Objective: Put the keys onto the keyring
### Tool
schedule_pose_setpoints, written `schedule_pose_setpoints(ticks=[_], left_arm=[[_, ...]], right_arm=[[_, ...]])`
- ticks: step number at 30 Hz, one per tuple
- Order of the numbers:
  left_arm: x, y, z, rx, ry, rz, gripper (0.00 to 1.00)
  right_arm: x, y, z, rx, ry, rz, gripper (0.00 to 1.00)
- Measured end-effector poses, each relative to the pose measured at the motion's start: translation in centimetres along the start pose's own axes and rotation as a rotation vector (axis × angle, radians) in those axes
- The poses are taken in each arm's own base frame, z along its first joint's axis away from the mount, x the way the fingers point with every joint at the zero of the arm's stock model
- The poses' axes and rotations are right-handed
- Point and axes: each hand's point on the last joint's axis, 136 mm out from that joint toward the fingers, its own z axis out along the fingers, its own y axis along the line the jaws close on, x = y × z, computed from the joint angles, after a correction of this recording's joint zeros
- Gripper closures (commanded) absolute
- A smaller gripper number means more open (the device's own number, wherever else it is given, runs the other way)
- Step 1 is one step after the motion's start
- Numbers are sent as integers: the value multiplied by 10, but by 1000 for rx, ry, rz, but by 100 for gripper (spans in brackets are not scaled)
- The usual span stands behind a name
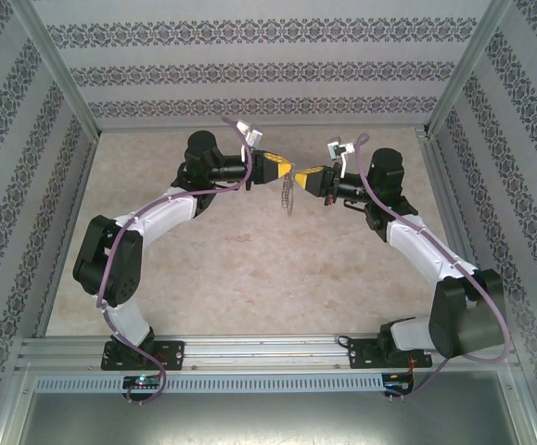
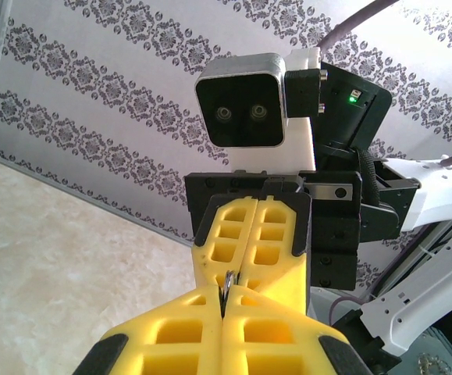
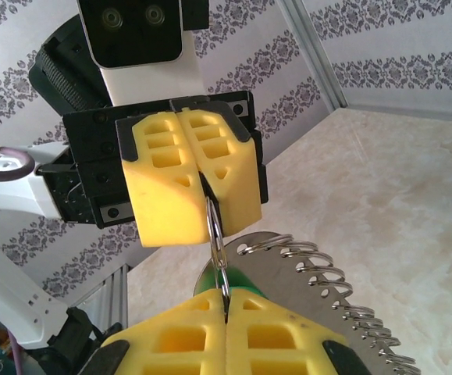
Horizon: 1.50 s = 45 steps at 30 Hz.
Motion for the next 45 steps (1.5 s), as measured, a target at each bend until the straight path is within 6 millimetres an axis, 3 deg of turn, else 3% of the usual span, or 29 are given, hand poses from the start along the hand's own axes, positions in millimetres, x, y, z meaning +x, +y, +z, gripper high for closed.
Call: schedule_pose_setpoints(ticks=[19,23,26,35,45], left_arm=[[1,3,-2,-12,-9,2,100],[0,3,-1,-12,-13,8,100],[-1,2,-1,-11,-19,14,100],[-2,2,-1,-14,-24,15,100],[-2,2,-1,-14,-24,10,100]], right_arm=[[12,2,20,-46,50,29,100],[9,0,17,-33,40,30,74],[6,-1,10,-11,22,26,64],[-9,10,-12,39,-47,-24,59],[-10,3,2,29,-35,5,60]])
